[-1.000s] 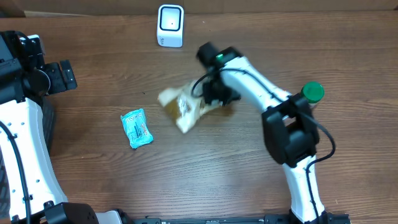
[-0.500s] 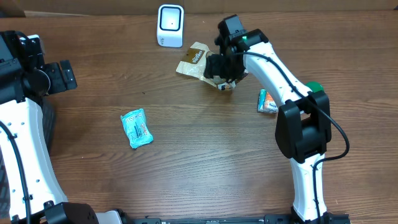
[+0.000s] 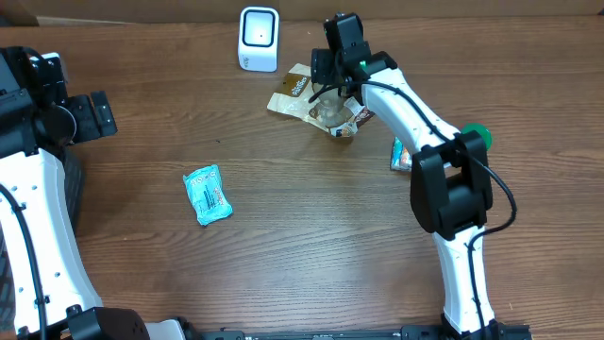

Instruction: Scan the item barcode

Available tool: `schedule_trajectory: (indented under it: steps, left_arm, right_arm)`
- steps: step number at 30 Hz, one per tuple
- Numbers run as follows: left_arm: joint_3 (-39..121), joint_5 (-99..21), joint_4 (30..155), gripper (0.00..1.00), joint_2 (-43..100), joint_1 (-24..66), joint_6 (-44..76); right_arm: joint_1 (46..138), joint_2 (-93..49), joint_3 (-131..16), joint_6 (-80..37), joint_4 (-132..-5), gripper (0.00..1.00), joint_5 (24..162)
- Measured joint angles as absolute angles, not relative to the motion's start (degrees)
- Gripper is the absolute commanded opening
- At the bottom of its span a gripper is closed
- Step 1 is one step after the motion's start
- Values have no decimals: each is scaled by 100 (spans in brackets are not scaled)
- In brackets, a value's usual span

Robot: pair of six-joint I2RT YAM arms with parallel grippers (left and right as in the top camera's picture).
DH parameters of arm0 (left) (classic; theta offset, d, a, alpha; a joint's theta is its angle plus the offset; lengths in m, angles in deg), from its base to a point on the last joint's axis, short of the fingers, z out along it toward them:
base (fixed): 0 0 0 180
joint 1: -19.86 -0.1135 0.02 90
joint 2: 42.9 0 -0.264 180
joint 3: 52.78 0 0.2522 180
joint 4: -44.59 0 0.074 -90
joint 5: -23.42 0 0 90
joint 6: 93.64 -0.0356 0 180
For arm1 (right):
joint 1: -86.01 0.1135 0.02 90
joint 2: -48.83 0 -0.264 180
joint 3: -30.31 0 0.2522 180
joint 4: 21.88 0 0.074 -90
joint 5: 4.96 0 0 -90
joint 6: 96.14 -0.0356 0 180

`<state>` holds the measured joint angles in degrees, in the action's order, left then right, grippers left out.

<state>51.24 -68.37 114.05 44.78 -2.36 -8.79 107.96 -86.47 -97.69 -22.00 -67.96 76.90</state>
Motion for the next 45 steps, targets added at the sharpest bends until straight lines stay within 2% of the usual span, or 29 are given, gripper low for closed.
schedule_trajectory:
  steps: [7, 15, 20, 28, 37, 45]
  left_arm:
    - [5124, -6839, 11405, 100, 4478, -236, -879]
    - [5124, -6837, 11403, 100, 4478, -236, -879]
    - [5124, -6837, 11405, 100, 4478, -236, -879]
    - [5121, -6839, 11405, 100, 4478, -236, -879]
    - [5124, -6837, 11405, 100, 4478, -236, -879]
    - [5124, -6837, 11405, 100, 4478, -236, -879]
  right_arm:
    - [10750, -8759, -9743, -2211, -7620, 60, 8601]
    - [10973, -8763, -9743, -1717, -8544, 58, 9609]
    - [11288, -8763, -9743, -1122, -9266, 60, 9996]
    - [11531, -8756, -10429, -593, -10765, 54, 10437]
    - [11946, -8422, -10833, -595, -12520, 60, 10925]
    - [12477, -8420, -10833, -543, -12986, 59, 11036]
